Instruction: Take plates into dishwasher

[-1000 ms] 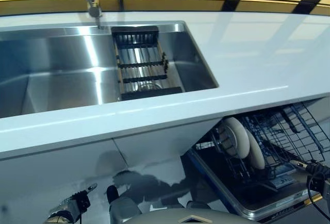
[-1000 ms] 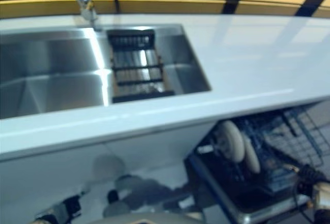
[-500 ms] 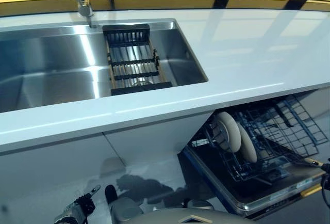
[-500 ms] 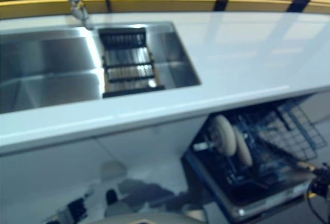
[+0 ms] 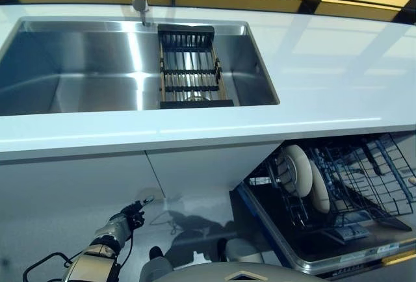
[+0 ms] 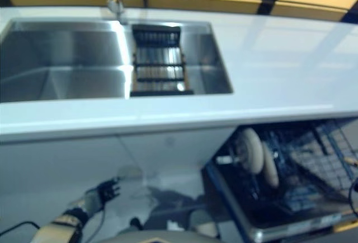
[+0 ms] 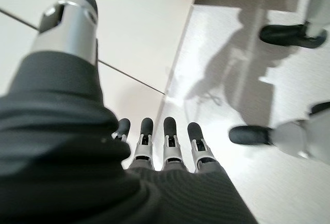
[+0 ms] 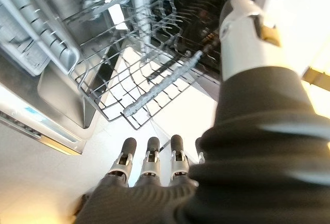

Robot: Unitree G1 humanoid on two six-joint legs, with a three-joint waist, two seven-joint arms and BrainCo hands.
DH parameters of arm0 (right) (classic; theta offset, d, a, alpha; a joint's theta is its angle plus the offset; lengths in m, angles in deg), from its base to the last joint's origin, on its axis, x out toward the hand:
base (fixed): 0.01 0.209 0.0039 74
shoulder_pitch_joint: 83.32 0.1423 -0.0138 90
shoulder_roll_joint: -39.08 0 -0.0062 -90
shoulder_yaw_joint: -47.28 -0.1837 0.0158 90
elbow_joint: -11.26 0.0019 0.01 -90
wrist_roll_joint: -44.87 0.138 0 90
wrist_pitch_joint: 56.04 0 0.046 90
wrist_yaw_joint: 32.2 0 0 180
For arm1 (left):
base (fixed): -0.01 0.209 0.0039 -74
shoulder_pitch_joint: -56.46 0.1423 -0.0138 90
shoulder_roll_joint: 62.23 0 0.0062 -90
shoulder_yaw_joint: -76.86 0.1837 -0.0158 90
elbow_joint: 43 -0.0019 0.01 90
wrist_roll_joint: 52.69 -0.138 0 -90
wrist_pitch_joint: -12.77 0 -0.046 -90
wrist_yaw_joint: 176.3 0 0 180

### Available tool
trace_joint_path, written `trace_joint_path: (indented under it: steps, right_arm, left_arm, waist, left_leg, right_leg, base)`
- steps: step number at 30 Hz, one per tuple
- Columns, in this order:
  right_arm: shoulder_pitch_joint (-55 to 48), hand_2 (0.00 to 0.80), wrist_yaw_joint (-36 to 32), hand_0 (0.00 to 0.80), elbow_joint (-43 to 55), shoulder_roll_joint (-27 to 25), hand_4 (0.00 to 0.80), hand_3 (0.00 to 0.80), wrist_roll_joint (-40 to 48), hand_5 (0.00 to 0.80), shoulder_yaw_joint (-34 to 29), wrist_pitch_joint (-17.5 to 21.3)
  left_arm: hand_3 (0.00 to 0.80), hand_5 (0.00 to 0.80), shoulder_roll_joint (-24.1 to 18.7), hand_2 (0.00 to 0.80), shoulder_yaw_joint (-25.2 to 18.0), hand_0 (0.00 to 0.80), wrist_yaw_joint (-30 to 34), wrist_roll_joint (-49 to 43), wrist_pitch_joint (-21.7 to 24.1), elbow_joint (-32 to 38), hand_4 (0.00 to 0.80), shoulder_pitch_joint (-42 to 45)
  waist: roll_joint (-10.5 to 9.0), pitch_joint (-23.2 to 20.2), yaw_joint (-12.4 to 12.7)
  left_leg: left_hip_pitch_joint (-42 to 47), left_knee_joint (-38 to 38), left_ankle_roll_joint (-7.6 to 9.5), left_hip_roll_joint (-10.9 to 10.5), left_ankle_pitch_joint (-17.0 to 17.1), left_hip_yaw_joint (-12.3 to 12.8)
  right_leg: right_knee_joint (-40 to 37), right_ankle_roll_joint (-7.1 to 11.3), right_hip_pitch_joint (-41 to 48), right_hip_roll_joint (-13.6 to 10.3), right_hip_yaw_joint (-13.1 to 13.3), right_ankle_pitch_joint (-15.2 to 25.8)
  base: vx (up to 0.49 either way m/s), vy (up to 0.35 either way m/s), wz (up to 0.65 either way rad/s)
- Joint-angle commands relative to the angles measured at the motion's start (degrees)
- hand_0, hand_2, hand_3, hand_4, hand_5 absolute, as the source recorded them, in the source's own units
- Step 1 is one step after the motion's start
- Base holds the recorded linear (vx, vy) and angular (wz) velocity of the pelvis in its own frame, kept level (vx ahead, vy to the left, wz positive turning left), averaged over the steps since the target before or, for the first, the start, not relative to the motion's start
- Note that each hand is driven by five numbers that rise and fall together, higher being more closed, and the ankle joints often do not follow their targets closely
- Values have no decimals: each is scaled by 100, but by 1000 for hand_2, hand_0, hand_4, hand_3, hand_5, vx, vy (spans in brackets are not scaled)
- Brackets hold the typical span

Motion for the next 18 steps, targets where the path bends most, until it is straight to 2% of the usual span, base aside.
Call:
trace_joint_path:
  steps: [1,8,10,13,16,18]
  right_arm:
    - [346,0,300,0,-56,-101,0,0,300,0,28,215]
    - [351,0,640,0,-80,50,0,0,527,0,-124,237]
    - [316,0,632,0,-128,53,0,0,539,0,-157,147]
    - [327,0,634,0,-214,44,0,0,578,0,-155,111]
    - [165,0,492,0,-79,177,0,0,449,0,-146,-41]
    - [2,0,432,0,10,328,0,0,506,0,-205,0]
  left_arm:
    - [0,0,-133,0,-193,0,-159,-371,-118,-338,0,75]
    - [0,0,-149,0,-355,0,-78,-382,-31,-339,0,339]
    - [0,0,-106,0,-338,0,-45,-388,56,-301,0,388]
    - [0,0,-56,0,-321,0,2,-445,120,-267,0,405]
    - [0,0,-42,0,-306,0,141,-707,173,-142,0,423]
    - [0,0,-53,0,-280,0,117,-827,133,-83,0,415]
  waist:
    - [63,145,241]
    - [64,50,323]
    - [59,49,330]
    - [43,23,309]
    - [0,67,164]
    - [4,150,36]
  left_leg:
    - [649,-53,512,-35,-535,-26]
    - [543,58,623,-250,-630,39]
    - [604,132,662,-317,-746,44]
    - [644,76,675,-398,-708,68]
    - [922,-219,673,-656,-671,63]
    - [1110,-454,645,-762,-606,-34]
  right_leg:
    - [105,-43,-722,326,-64,870]
    - [-275,-30,-484,357,23,818]
    - [-412,-9,-376,363,85,862]
    - [-557,30,-373,369,131,1015]
    - [-876,300,-646,392,100,1670]
    - [-1076,459,-897,448,97,2088]
  base:
    - [-146,31,-2]
    - [-133,80,-1]
    - [-136,135,-2]
    - [-113,132,-11]
    - [-71,155,-33]
    - [-32,128,-45]
